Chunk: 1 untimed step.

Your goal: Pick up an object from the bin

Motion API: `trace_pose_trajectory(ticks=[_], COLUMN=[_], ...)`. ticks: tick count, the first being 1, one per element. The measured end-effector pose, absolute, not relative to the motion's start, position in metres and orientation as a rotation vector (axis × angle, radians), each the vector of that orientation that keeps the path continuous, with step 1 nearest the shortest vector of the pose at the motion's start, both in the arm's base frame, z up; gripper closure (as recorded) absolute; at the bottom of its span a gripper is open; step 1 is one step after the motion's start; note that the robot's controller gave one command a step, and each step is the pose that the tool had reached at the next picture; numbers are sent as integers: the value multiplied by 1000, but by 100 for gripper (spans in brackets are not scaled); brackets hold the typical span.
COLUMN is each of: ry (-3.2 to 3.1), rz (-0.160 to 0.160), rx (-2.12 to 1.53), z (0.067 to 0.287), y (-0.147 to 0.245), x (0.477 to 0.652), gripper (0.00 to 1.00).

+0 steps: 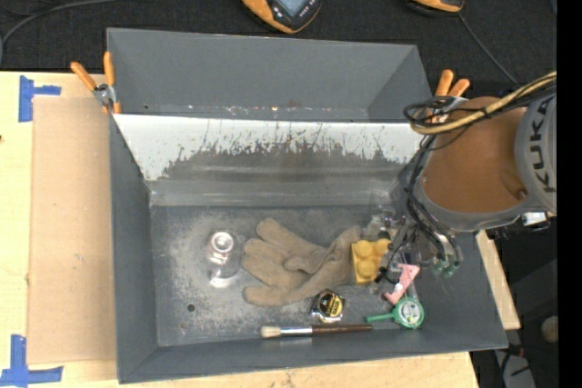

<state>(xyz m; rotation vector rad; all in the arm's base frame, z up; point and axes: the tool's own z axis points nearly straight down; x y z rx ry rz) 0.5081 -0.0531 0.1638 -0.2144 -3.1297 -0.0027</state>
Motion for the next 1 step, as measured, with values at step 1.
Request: trace_pose_trajectory(ticks=[1], ry=[-3113], rz=[-4], rx=[-170], z=[240], y=[-50], x=[487], gripper=[100])
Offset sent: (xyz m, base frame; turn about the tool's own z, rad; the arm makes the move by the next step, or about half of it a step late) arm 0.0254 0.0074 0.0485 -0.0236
